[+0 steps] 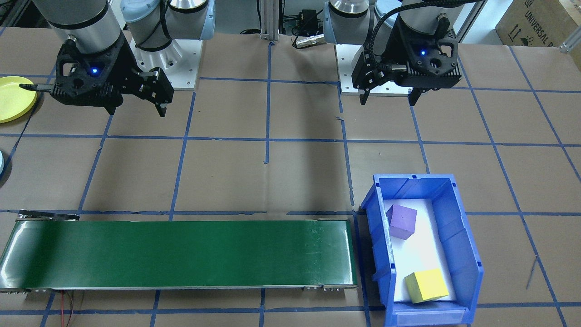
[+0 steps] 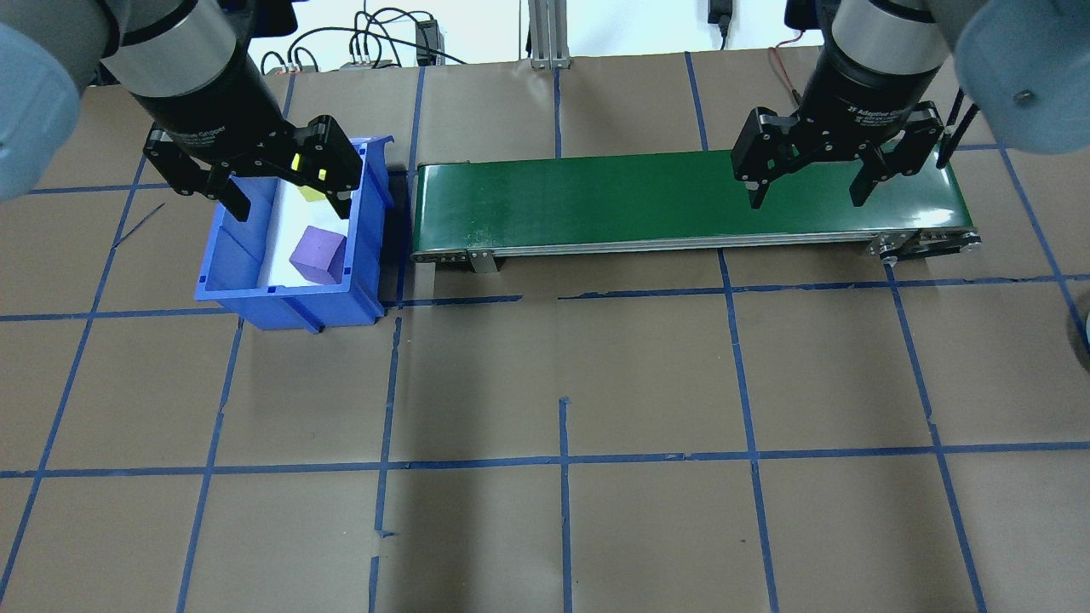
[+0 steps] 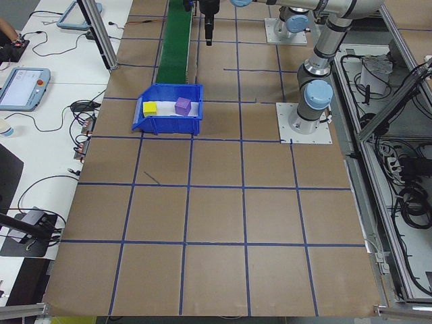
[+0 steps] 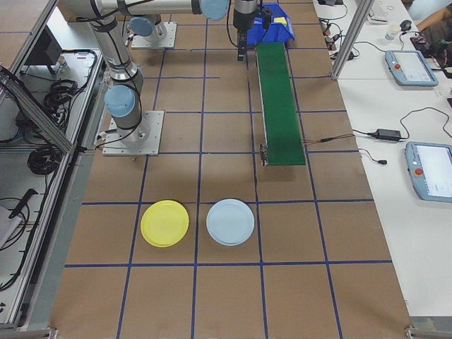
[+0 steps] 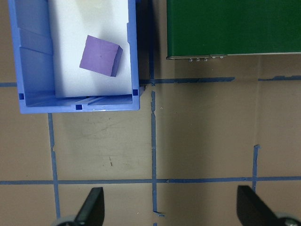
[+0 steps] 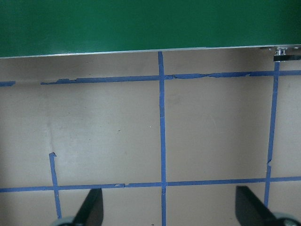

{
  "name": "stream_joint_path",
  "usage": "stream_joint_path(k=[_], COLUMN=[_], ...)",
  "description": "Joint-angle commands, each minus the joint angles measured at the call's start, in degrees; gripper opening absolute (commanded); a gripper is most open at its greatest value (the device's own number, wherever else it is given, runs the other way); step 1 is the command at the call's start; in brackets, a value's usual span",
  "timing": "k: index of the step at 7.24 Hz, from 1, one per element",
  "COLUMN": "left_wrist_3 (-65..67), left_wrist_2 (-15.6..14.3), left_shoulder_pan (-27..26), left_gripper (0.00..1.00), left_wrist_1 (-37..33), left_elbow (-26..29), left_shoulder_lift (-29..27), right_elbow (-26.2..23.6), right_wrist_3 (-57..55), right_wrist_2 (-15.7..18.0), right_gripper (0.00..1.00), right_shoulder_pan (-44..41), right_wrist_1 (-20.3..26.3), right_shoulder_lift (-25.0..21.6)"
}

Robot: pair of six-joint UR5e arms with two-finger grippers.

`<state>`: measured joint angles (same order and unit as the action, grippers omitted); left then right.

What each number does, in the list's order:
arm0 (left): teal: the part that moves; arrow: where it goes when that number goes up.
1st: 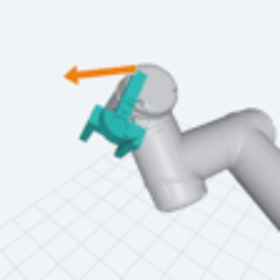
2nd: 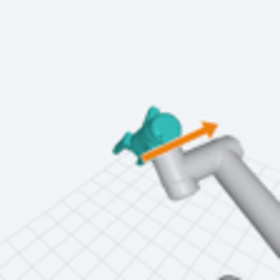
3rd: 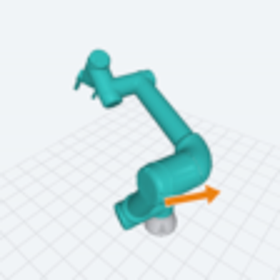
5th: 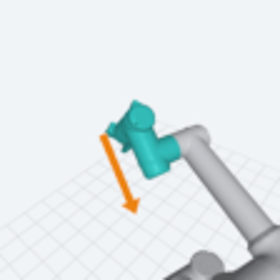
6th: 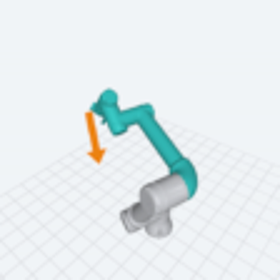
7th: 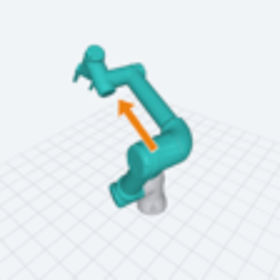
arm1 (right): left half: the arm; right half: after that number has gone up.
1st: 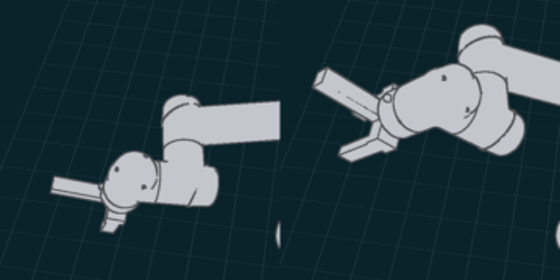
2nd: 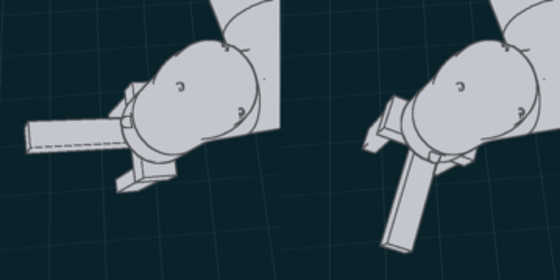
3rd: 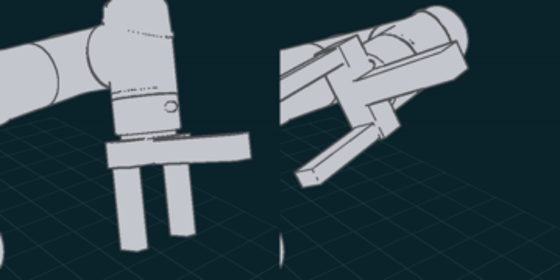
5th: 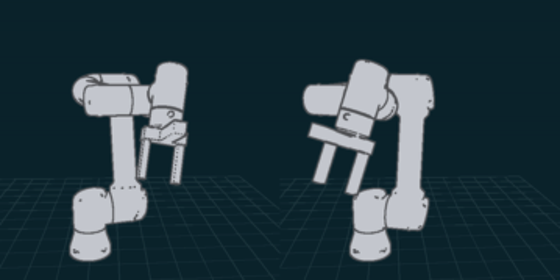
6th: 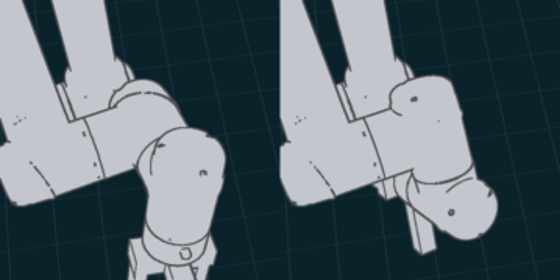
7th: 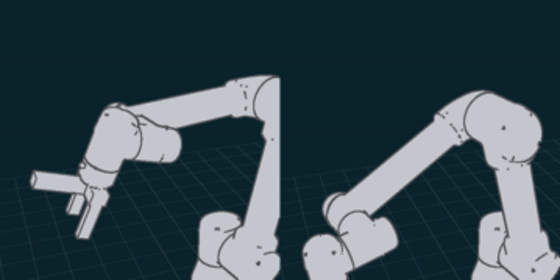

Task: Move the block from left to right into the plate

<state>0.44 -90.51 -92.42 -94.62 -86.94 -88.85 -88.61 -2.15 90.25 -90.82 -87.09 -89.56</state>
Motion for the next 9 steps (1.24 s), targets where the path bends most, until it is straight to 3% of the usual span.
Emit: stream_joint_path(k=[1,3,4,6,9], left_wrist_3=[-1.1,-0.5,-0.6,-3.4,-7.2], left_wrist_2=[0.0,3.0,2.2,1.8,1.6], left_shoulder_pan=[0.1,1.4,1.4,7.8,10.7], left_gripper=[1.0,1.0,1.0,1.0,1.0], left_wrist_1=[0.2,1.6,7.3,21.7,24.7], left_elbow=[-0.2,0.5,1.7,2.4,14.3], left_shoulder_lift=[0.1,-1.7,-4.7,-15.8,-31.2], right_elbow=[0.0,0.0,0.0,0.0,-0.1], right_wrist_3=[0.0,0.0,0.0,0.0,0.0], right_wrist_2=[0.1,0.1,0.1,0.1,0.1], right_gripper=[1.0,1.0,1.0,1.0,1.0], right_shoulder_pan=[0.0,0.0,0.0,0.0,0.0], right_wrist_1=[0.0,0.0,0.0,0.0,0.0], right_shoulder_lift=[0.0,0.0,0.0,0.0,0.0])
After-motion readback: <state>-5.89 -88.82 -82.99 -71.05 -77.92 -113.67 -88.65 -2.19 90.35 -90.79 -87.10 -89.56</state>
